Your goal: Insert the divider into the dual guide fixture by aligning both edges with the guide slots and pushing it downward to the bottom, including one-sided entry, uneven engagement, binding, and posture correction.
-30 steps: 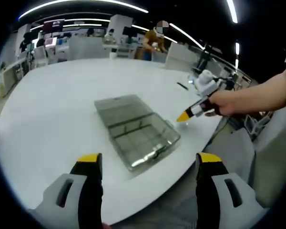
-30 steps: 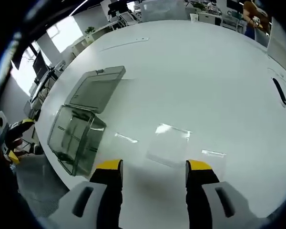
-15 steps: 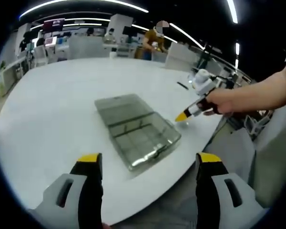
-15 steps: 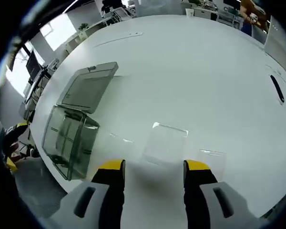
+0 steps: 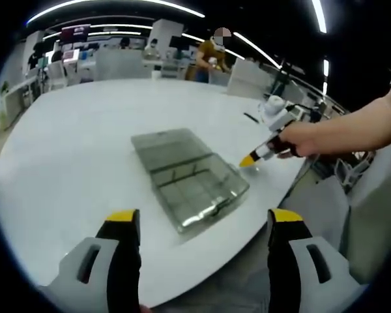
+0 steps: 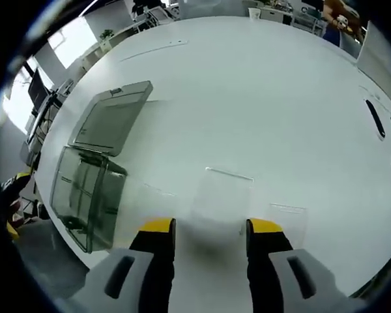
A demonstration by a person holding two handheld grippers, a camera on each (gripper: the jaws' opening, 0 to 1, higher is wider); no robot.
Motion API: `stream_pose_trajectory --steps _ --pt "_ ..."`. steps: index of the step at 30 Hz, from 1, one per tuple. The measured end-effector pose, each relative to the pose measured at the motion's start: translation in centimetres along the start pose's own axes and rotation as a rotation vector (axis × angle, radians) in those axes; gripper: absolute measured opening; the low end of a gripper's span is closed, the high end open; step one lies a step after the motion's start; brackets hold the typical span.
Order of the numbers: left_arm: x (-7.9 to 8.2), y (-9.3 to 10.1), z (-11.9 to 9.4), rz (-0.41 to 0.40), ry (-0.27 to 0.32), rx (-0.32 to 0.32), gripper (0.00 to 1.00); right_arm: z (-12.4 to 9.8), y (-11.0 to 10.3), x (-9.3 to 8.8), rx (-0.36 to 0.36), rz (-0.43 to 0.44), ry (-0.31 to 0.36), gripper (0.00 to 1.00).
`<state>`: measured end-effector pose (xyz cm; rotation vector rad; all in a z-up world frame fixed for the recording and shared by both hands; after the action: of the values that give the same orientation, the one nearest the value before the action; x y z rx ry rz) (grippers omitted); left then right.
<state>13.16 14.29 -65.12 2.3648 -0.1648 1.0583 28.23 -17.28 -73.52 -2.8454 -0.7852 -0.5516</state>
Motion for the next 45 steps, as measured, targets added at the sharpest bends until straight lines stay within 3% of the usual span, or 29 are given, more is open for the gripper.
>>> stream_pose_trajectory --steps 30,45 --pt "0.08 0.15 -0.11 -0.004 0.012 0.001 0.77 0.58 -0.36 0.55 -0.113 0.015 -0.065 0.36" --pt "0.35 0.40 -0.38 0.000 0.014 0.000 0.76 0.44 -0.22 0.42 -0.105 0.000 -0.074 0.30"
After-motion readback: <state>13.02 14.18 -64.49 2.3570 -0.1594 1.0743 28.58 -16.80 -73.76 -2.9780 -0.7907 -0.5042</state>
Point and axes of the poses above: the point that each gripper's makers call its tool centre point, and the gripper's own axes: z roughly forward along the fingers, y roughly to its right, x roughly out of its top, the point moved 8 cm from there along -z, roughly backward along the fingers, and after that the axes turned 11 degrees about -z, right-handed, at the moved point
